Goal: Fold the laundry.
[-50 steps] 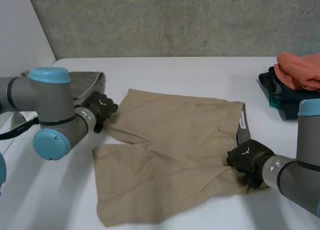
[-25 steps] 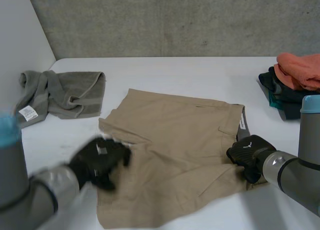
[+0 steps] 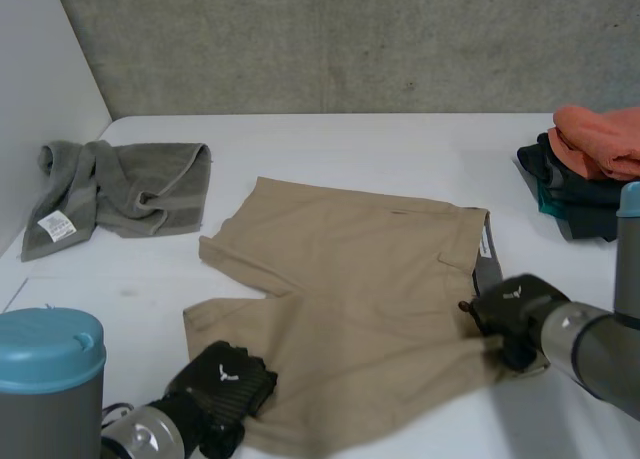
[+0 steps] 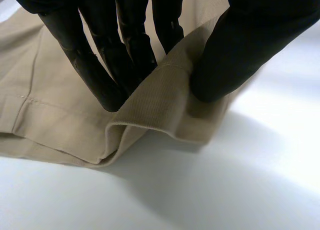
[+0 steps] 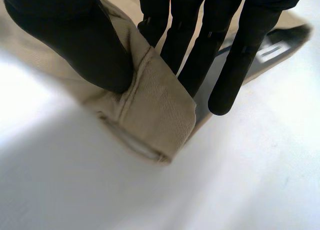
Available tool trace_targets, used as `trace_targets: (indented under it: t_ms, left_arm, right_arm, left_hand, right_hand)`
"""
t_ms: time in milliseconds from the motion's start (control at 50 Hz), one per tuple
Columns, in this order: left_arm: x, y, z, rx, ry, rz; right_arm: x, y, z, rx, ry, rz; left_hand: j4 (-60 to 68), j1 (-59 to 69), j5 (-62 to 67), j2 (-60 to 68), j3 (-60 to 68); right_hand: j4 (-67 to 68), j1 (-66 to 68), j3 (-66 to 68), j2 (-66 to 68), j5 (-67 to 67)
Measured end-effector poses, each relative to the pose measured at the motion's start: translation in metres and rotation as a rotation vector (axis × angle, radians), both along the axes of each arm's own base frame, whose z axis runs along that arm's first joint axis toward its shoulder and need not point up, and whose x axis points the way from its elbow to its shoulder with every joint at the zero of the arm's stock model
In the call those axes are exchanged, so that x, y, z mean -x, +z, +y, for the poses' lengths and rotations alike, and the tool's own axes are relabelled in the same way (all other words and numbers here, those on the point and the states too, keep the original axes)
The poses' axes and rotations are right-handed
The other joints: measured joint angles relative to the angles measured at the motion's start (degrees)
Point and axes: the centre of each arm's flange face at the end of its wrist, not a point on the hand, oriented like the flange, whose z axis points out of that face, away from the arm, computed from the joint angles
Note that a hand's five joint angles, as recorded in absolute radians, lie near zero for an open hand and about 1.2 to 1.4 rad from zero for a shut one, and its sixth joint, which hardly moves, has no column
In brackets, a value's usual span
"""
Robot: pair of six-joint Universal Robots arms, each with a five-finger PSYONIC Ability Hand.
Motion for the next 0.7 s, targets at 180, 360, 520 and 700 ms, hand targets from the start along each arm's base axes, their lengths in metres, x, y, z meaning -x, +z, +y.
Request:
trace_targets:
  t_ms: [180, 360, 520, 700]
  left_arm:
    - [-0.011, 0.018, 0.036, -0.167, -0.116, -0.122]
    - [0.016, 0.049, -0.022, -0.008, -0.104, -0.093]
    - [0.055, 0.076, -0.138, 0.312, 0.038, 0.04]
    - [0.097, 0.056, -0.242, 0.488, 0.083, 0.122]
  right_arm:
    - [0.025, 0.006, 0.035, -0.157, 0.34, 0.226]
    - [0.015, 0.013, -0.012, -0.015, 0.192, 0.098]
    - [0.004, 0.014, -0.061, 0.144, 0.012, -0.064]
    - [-0.015, -0.009, -0.131, 0.495, -0.081, -0.083]
  left_hand:
    - [0.0, 0.0, 0.0, 0.0, 0.0]
    - [0.06, 0.28, 0.0, 0.01, 0.07]
    - [0.19, 0.75, 0.0, 0.02, 0.09]
    - [0.21, 0.75, 0.0, 0.13, 0.14]
  right_hand:
    - [0.0, 0.0, 0.0, 0.15, 0.0]
    - [0.0, 0.0, 0.0, 0.15, 0.0]
    - [0.0, 0.0, 0.0, 0.15, 0.0]
    - [0.0, 0.0, 0.0, 0.15, 0.0]
